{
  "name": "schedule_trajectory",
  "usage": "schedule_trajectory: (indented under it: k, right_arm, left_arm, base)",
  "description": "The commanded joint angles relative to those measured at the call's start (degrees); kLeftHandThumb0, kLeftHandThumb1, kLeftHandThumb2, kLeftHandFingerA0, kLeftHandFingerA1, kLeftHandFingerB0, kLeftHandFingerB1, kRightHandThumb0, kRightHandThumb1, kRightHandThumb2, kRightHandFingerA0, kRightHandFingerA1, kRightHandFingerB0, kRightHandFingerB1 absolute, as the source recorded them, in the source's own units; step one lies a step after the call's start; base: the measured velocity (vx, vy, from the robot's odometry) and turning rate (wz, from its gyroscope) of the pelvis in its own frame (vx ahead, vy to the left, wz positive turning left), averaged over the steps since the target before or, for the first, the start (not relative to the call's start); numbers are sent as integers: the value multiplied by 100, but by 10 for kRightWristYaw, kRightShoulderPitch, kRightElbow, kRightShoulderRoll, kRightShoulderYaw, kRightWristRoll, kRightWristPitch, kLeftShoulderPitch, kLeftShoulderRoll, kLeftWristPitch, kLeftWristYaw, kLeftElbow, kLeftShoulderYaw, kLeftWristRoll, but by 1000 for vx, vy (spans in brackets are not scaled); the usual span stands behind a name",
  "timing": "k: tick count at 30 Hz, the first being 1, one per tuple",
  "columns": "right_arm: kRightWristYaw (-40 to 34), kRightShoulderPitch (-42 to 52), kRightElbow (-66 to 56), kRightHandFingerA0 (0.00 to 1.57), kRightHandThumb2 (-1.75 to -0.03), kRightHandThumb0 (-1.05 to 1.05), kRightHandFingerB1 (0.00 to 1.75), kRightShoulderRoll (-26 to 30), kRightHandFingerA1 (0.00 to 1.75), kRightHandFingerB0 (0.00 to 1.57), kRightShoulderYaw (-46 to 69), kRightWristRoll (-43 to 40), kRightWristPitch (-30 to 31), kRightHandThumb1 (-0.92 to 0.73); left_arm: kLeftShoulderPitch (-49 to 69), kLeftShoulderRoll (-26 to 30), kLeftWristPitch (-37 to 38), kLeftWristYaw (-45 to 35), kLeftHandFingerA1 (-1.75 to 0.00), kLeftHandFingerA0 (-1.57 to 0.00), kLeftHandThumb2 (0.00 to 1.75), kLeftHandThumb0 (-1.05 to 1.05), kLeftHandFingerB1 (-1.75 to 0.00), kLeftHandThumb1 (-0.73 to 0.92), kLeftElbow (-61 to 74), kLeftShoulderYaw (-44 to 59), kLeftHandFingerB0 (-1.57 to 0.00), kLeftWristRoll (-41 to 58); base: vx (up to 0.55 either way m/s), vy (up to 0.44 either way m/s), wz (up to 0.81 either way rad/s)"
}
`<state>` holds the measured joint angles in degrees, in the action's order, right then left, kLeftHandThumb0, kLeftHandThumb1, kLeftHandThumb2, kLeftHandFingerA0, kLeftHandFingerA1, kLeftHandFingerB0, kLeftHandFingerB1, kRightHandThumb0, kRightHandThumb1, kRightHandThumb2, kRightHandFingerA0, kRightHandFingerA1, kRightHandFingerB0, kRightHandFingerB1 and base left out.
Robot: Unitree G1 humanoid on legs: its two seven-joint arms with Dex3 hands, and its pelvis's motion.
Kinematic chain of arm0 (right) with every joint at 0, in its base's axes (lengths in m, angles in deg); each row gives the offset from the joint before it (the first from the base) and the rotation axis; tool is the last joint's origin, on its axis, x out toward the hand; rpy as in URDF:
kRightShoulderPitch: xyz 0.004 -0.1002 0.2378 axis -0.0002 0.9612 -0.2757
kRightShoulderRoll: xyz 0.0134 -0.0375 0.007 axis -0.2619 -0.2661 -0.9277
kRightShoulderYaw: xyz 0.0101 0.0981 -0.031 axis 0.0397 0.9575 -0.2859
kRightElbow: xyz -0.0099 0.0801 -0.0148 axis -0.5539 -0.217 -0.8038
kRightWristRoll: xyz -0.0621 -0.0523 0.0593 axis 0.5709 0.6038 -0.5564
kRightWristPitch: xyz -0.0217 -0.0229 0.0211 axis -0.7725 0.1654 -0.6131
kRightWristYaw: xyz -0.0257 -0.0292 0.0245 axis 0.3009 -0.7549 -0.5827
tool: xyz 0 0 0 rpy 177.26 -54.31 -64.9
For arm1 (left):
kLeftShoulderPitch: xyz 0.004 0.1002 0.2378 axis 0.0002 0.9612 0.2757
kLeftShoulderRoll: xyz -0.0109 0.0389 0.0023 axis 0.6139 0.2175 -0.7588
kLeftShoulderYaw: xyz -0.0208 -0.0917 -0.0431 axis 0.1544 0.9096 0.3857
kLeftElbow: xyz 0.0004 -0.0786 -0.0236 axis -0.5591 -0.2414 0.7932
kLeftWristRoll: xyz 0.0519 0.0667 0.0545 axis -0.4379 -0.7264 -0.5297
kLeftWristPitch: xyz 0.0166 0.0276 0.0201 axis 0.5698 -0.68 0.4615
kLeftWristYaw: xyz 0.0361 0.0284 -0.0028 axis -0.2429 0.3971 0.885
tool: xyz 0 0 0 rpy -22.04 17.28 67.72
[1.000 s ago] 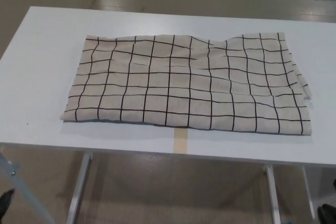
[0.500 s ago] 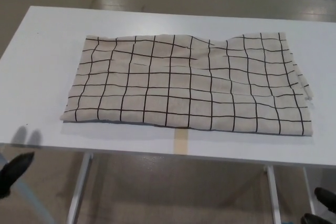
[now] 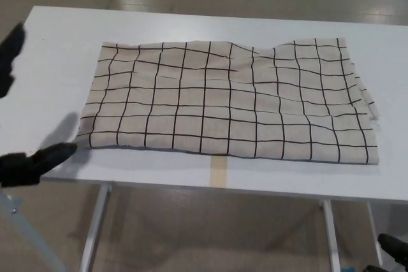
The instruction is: Use the left hand to fold a white towel with checkered patterns in half.
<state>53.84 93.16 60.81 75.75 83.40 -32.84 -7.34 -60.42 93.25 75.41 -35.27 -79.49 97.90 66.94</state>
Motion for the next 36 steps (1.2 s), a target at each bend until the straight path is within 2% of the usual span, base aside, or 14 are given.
schedule_trajectory:
  k: [1, 14, 36]
  right_arm:
    - [6, 12, 11, 48, -56, -32, 53, 9, 67, 48, -3, 10, -25, -58]
    - [4, 16, 7, 49, -56, -32, 52, 8, 66, 47, -5, 12, -29, -59]
    - [3, 11, 15, 50, -57, -32, 53, 3, 68, 49, -3, 5, -40, -58]
  left_arm:
    - [-132, 55, -44, 18, -1, 0, 70, -56, -7, 37, -143, -126, 0, -218]
    - [-237, 32, -102, 68, 0, 0, 67, -51, -10, 34, -298, -266, 0, -290]
    - [-372, 2, -142, 145, 0, 0, 67, -54, -10, 35, -491, -398, 0, -326]
  base:
    - [0, 0, 0]
    - [0, 0, 0]
    - [0, 0, 0]
